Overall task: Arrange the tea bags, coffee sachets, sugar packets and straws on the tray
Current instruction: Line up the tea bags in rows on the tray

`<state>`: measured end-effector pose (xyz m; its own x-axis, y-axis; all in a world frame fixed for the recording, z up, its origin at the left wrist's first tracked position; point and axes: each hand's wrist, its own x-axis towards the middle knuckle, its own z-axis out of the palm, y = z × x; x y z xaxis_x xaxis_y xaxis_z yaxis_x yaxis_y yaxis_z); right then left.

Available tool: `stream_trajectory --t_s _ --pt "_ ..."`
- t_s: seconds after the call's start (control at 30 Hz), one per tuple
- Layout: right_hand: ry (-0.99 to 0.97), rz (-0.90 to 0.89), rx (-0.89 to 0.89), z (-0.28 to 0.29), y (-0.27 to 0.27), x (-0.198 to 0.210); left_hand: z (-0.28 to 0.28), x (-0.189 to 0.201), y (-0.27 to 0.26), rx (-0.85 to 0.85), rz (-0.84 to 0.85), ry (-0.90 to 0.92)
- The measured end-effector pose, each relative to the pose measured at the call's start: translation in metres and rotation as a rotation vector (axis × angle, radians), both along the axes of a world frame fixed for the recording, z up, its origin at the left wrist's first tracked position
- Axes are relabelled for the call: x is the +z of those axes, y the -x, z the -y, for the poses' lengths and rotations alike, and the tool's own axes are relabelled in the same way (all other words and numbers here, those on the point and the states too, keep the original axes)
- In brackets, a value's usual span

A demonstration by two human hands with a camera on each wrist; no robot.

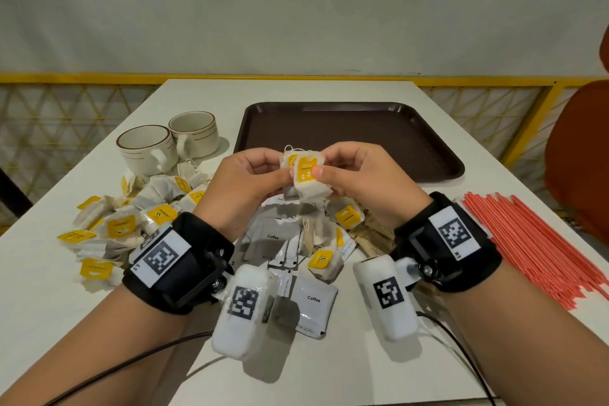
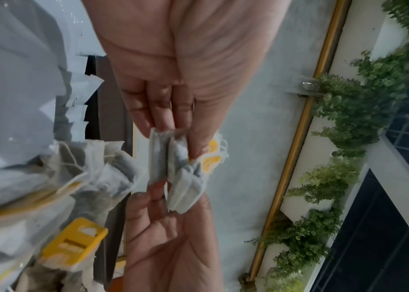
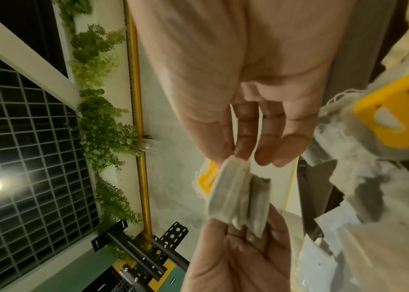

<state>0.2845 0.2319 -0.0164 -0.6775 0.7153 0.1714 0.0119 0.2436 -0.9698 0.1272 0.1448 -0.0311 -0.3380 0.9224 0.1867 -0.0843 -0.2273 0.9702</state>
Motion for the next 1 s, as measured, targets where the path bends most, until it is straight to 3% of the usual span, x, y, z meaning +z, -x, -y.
stream_trajectory --t_s 0.17,0.33,0.5,0.57,0.83,1.0 --pt "0.053 0.045 -0.002 -0.004 0.000 0.003 0.001 0.005 -0.003 -0.031 0.007 0.009" --pt "-0.149 0.222 0.006 -0.008 -0.011 0.017 0.000 0.002 -0.001 0.066 -0.064 0.025" --pt "-0.542 0.809 -0.026 -0.023 -0.033 0.023 0.000 0.006 0.007 0.153 -0.068 0.008" --pt "-0.573 0.908 0.024 -0.019 -0.033 0.017 0.001 0.006 0.006 0.153 -0.071 0.004" --pt "-0.624 0.635 0.008 -0.023 -0.032 0.029 0.000 0.005 0.010 0.156 -0.053 0.002" --pt "-0.350 0.458 0.243 -0.014 -0.040 0.054 0.001 0.005 0.008 0.165 -0.077 0.003"
